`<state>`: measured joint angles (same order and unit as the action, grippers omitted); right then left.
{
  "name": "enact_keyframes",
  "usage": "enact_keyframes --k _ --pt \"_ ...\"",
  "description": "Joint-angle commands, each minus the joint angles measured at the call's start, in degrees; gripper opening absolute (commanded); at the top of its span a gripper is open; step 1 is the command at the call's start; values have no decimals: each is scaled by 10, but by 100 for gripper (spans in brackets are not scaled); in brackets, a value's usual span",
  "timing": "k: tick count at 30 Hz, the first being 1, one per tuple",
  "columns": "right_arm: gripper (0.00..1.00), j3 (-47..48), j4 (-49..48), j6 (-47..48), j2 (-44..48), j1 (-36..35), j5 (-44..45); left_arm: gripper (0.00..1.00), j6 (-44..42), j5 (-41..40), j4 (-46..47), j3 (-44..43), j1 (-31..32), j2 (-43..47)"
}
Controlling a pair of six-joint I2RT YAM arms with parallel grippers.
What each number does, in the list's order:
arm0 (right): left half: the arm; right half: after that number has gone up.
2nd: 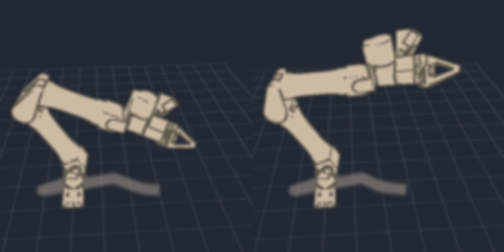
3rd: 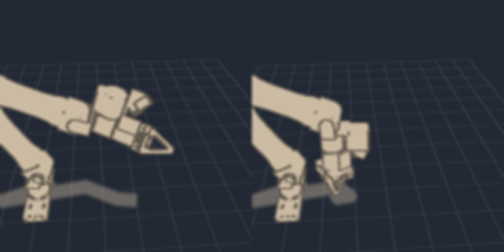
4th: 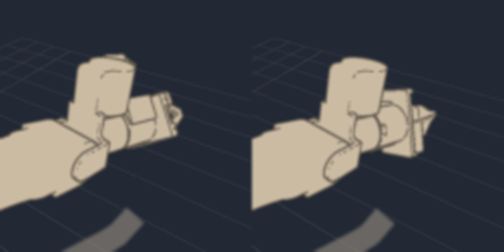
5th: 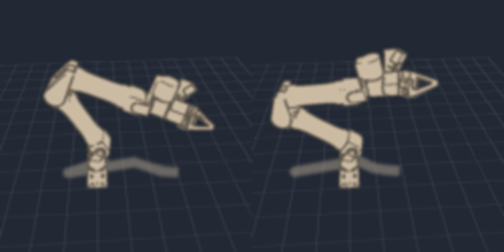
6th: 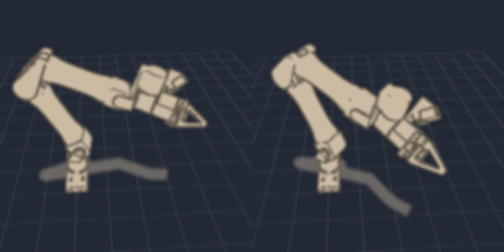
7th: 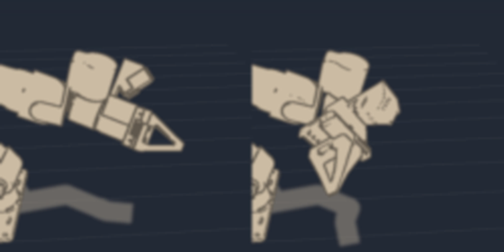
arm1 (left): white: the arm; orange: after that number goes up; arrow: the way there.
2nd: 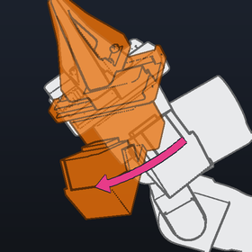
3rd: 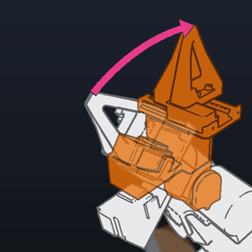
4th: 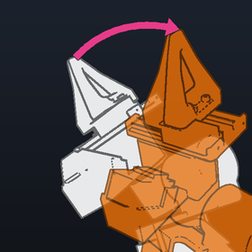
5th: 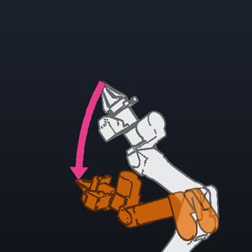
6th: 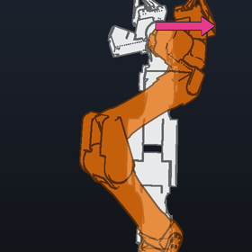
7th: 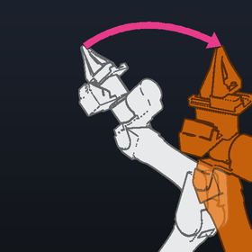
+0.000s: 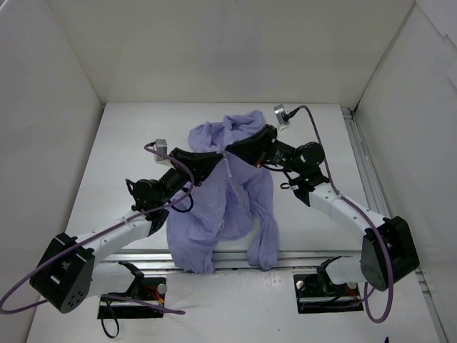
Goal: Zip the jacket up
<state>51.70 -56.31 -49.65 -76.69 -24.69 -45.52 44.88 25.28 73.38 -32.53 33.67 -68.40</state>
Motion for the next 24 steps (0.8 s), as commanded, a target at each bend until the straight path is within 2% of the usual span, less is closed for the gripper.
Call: enact_keyframes --k 1,7,24 --pt "0 50 -71 -9 -2 -1 17 0 23 43 90 -24 2 -22" --pt "0 67 -69 -12 -21 1 19 0 15 41 82 -25 20 -35" --pt "0 59 -36 -7 -52 -6 22 0 31 36 92 -24 20 -64"
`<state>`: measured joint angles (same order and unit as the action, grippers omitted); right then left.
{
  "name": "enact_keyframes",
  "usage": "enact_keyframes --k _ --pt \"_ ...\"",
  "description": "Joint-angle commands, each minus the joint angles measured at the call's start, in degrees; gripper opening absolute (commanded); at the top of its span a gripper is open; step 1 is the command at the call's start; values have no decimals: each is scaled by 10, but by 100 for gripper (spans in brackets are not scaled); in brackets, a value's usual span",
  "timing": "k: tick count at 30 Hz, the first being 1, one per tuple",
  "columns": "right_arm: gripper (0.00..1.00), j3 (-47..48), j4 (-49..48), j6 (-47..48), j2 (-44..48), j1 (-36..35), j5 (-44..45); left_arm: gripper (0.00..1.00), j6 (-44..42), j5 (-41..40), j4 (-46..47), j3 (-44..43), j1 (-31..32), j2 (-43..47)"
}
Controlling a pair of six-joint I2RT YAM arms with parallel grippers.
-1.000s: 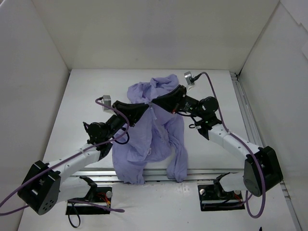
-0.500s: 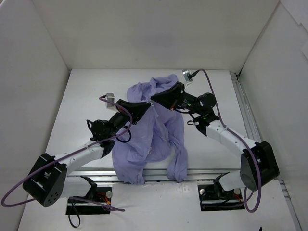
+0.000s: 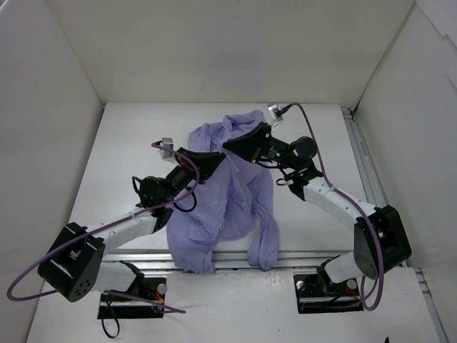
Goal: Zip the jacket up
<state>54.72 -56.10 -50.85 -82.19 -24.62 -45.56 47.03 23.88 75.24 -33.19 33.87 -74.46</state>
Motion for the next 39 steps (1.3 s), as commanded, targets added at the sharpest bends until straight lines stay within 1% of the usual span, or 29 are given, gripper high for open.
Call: enact_keyframes --k 1,4,7,11,13,14,16,17,18,19,20,21,22,23,24,26,27,28,32,33,35,36,39 --pt "0 28 -34 7 4 -5 25 0 11 50 74 -18 18 -3" --pt "0 25 -15 16 6 -9 28 0 11 50 71 -24 29 -10" --pt "0 32 33 39 10 -17 36 0 18 51 74 -32 39 -26" --pt "0 46 97 79 14 -24 51 0 50 57 122 -38 39 -65" --pt "0 51 136 91 19 -27 61 0 63 59 141 -39 39 -76" --pt "0 61 178 112 24 -29 69 0 65 60 146 -40 39 -81" --pt "0 74 228 151 28 -31 80 0 65 63 139 -47 39 -82" --pt "3 86 266 159 33 -33 88 0 64 64 136 -49 39 -82" --pt "3 91 283 167 35 -34 91 0 64 64 136 -50 39 -82" --pt "8 96 298 173 36 -35 95 0 64 63 138 -53 39 -84" --pt "9 109 329 186 36 -37 98 0 68 61 144 -54 39 -87" --pt "13 117 347 194 37 -36 104 0 71 61 148 -57 39 -91" --pt "15 124 360 210 37 -40 109 0 79 63 157 -64 39 -101" --pt "18 142 397 219 36 -41 119 0 85 64 164 -67 39 -107" --pt "26 149 411 227 35 -46 124 0 91 66 174 -71 44 -113" --pt "36 163 434 237 36 -46 133 0 115 64 207 -73 45 -135" --pt "44 167 441 242 37 -44 137 0 120 64 206 -73 45 -139" --pt "47 176 454 247 36 -45 143 0 119 65 206 -76 45 -142" --pt "58 194 474 258 39 -41 156 0 108 59 206 -68 45 -132" --pt "63 196 477 260 39 -41 157 0 107 57 206 -65 45 -127" --pt "67 210 491 264 41 -35 160 0 105 56 207 -63 45 -119" --pt "71 214 498 270 44 -32 163 0 103 56 206 -60 39 -115" --pt "77 231 528 290 53 -24 182 0 104 54 206 -59 39 -112"
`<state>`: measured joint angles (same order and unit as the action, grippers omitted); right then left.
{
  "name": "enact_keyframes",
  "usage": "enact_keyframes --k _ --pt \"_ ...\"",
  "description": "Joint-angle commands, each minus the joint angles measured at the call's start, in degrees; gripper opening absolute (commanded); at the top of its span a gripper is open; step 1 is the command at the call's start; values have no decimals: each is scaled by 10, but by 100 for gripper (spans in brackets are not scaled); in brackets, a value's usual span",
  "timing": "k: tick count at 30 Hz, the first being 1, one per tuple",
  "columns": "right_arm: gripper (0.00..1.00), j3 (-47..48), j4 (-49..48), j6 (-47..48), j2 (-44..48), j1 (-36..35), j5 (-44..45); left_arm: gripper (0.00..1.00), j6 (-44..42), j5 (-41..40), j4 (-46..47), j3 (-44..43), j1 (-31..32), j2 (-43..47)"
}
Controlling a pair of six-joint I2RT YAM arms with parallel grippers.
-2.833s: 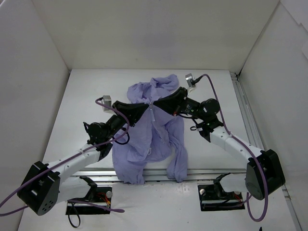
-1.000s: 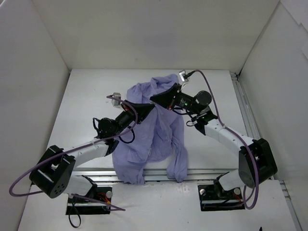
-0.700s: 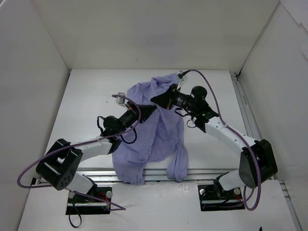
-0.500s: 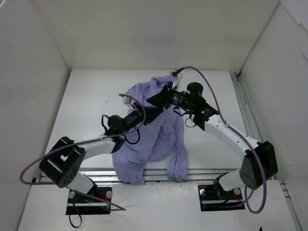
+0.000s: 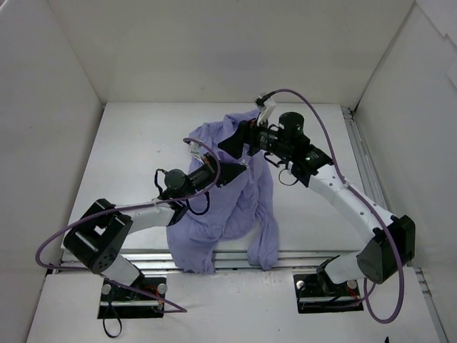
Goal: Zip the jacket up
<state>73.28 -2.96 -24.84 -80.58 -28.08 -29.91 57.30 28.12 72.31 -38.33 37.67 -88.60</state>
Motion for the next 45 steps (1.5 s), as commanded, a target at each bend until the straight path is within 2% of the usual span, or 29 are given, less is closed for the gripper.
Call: enact_keyframes --k 1,3,5,7,17,18,21,22,24,27,32,35,45 --pt "79 50 9 33 36 13 28 0 2 11 236 -9 1 30" --pt "83 61 20 41 35 18 29 0 3 13 236 -11 1 29" --pt "93 73 27 47 27 22 32 0 4 17 236 -13 1 29" --pt "98 92 57 54 12 24 29 0 6 18 236 -14 1 31" --pt "96 95 80 52 12 38 55 0 6 17 236 -11 1 36" --pt "95 86 83 51 28 41 61 0 8 17 236 -13 1 34" --pt "82 65 102 53 65 44 73 0 11 19 236 -14 1 30" --pt "70 60 111 52 74 45 78 0 11 19 236 -15 1 29" --pt "62 39 125 49 105 43 82 0 11 19 236 -15 1 27" --pt "41 8 140 38 150 44 91 0 13 19 236 -16 1 26" --pt "38 -26 189 30 193 45 78 0 12 17 236 -17 1 26" --pt "35 -52 192 18 206 45 65 0 12 19 236 -19 1 26" --pt "34 -106 196 5 205 44 37 0 12 19 233 -20 1 30"
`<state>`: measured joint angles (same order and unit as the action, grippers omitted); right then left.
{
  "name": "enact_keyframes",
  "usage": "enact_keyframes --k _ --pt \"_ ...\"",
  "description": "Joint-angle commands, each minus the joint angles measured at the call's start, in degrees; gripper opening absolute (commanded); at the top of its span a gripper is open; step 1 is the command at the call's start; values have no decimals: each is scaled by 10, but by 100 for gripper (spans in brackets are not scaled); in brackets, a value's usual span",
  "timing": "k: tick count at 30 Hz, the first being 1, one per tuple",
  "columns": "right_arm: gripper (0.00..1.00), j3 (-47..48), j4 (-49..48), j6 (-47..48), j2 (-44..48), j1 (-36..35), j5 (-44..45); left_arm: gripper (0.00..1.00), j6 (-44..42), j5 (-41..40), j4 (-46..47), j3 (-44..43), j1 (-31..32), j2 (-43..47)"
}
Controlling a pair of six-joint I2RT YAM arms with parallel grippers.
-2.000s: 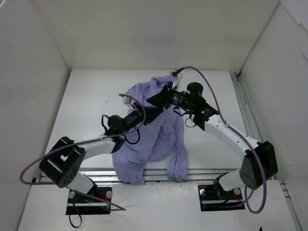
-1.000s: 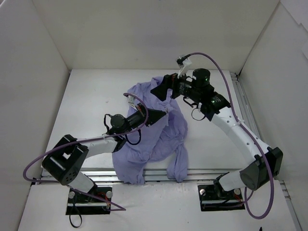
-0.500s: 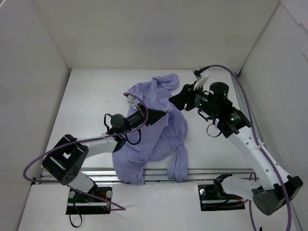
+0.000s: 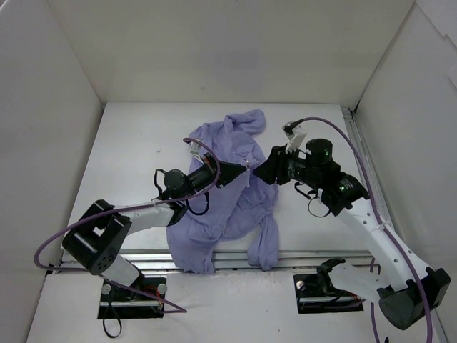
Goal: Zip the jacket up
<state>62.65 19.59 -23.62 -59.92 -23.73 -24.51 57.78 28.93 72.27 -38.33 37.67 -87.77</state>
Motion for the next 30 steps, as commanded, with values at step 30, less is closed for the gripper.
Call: enact_keyframes --k 30 --pt "26 -10 -35 14 -79 -40 -22 0 1 6 227 -25 1 22"
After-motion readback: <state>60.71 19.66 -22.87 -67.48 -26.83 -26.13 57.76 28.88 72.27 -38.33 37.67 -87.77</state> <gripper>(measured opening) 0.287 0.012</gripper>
